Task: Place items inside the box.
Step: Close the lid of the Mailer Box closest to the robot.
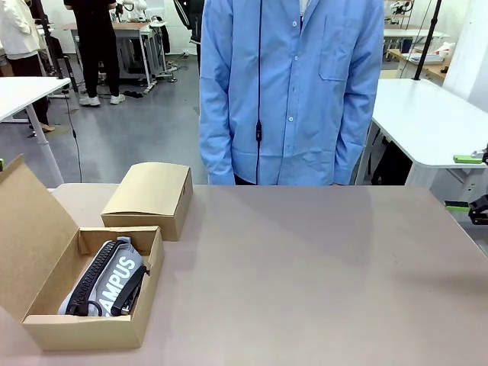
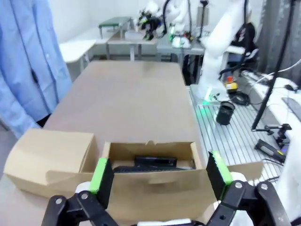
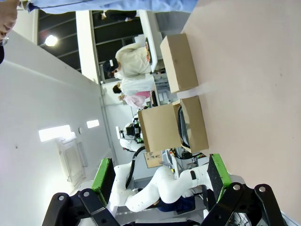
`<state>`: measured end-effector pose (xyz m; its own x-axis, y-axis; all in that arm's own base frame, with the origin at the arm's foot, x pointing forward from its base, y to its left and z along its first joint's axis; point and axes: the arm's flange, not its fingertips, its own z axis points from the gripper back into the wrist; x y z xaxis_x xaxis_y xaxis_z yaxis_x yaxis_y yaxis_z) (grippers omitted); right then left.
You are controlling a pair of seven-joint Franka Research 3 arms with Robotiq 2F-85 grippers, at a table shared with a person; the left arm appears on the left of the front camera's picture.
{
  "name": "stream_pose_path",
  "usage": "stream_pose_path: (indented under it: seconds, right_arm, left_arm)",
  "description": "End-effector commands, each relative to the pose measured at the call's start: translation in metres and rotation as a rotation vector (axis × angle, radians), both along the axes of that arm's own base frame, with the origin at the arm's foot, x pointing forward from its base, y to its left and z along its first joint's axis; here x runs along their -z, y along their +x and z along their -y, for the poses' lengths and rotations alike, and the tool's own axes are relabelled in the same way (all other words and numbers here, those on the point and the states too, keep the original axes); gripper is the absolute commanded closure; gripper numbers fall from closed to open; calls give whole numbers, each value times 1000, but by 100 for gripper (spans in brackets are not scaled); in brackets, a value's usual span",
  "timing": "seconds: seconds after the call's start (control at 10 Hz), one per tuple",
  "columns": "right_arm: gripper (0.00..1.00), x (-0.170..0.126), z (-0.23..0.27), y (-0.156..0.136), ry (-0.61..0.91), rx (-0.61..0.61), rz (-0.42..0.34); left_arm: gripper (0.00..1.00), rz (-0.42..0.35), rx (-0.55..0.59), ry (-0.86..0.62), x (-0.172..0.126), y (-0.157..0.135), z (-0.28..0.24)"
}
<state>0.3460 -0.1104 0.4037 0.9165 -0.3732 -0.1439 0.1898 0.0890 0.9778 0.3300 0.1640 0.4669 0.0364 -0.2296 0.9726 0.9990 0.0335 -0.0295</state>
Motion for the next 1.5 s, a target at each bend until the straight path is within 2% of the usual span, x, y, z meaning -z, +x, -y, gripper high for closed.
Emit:
stream_pose_path:
  seconds: [0.0,0.1,0.2,0.3,0.9,1.0,1.1,1.2,1.3,1.4]
  right_arm:
    - [0,-5,-1,1,22,7,-7]
    - [0,-5,-1,1,22,7,-7]
    - [0,-5,-1,1,22,7,-7]
    - [0,-5,-1,1,22,7,-7]
    - [0,-5,-1,1,22,7,-7]
    - [0,-5,-1,1,22,7,-7]
    - [0,-5,-1,1,22,7,-7]
    - [0,-5,-1,1,22,7,-7]
    - [0,-5,-1,1,22,7,-7]
    - [0,-5,-1,1,22,7,-7]
  left_arm:
    - [0,69,62,-2,-2,-36,33]
    - [0,114,67,9,1,-48,49]
    - [0,144,6,0,4,-53,59]
    - [0,47,66,14,1,-28,31]
    - [0,47,66,14,1,-28,31]
    - [0,19,62,41,3,-27,30]
    - [0,101,19,158,14,-20,29]
    - [0,171,43,251,31,-10,22]
    - [0,215,23,358,50,2,7]
    - [0,216,-10,421,66,14,-18]
